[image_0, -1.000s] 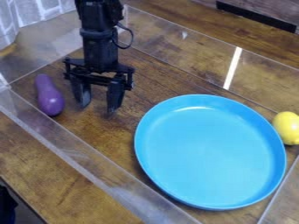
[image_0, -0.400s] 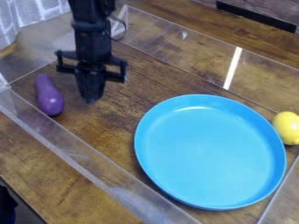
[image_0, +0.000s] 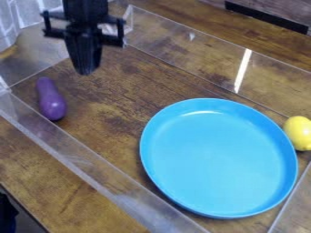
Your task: Put the purple eggplant on the blue tray
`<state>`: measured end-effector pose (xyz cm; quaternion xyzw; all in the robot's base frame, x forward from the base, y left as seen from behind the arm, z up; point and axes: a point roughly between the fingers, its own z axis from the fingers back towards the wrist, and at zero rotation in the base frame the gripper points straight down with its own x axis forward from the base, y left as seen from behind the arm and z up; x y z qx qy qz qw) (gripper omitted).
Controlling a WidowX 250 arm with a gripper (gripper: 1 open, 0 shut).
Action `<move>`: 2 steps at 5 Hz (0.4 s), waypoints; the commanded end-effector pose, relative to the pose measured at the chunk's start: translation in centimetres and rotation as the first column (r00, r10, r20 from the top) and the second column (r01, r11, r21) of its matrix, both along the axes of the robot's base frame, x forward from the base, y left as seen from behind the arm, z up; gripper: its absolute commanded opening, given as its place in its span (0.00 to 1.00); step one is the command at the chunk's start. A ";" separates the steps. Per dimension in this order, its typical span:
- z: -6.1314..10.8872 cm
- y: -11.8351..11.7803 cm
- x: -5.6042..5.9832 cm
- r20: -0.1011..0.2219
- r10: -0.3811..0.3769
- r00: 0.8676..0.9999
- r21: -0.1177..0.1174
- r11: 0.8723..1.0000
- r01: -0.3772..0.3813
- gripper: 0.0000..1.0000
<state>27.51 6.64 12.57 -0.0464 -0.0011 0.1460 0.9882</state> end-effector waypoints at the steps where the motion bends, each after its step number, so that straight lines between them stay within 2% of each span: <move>1: 1.9 0.8 0.1 0.079 0.036 0.996 0.005 0.999 -0.037 0.00; 2: 0.8 1.1 0.3 0.079 0.036 0.996 0.005 0.999 -0.037 1.00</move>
